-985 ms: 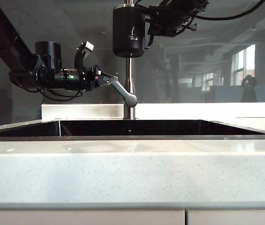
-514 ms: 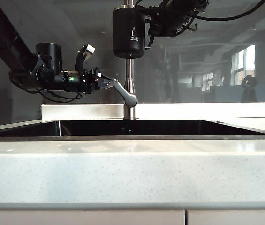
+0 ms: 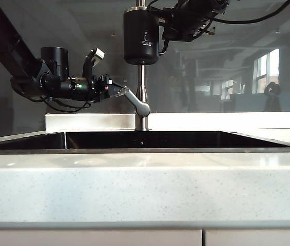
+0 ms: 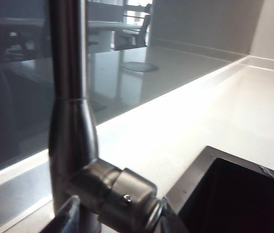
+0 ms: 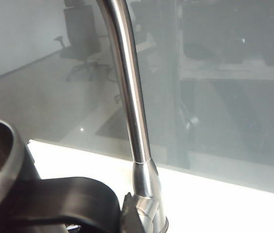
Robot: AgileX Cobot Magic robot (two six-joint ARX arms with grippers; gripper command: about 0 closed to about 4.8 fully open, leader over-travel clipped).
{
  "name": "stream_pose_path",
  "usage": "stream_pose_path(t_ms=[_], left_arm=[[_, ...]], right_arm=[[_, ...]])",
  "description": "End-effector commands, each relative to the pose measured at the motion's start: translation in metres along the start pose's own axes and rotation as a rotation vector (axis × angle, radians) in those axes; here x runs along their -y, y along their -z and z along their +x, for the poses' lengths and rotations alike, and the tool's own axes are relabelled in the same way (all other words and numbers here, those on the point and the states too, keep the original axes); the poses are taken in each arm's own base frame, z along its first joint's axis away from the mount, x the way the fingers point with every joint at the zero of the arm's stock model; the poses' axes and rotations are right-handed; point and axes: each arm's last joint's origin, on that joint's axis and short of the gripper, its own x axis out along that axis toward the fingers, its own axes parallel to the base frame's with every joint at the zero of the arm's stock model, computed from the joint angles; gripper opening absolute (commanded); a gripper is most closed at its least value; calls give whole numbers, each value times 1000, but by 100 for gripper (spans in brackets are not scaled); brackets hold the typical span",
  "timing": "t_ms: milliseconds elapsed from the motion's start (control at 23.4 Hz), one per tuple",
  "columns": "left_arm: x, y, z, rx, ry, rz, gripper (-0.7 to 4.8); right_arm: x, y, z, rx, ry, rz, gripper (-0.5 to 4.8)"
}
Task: Pick up the mug next to the sink, go to the faucet to get some water, pour the water into the sink, and finally put the mug back to its place.
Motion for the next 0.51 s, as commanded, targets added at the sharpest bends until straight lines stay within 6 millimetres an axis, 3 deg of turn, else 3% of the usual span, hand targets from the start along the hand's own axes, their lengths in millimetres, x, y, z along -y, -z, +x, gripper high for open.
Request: stream_pose_path(t_ms=[43,300,514], left_arm=[[-5,-5,-2,15,-103,58,206],[-10,-6,-3,17,-275,106,206],[-7,-8,-2,22,-180,105,211]], right_arm=[[-3,-15,-4,80,-12,11,-2],[-3,-15,-4,80,-12,10,-2],[-3,-15,-4,79,-11,-10,-2]])
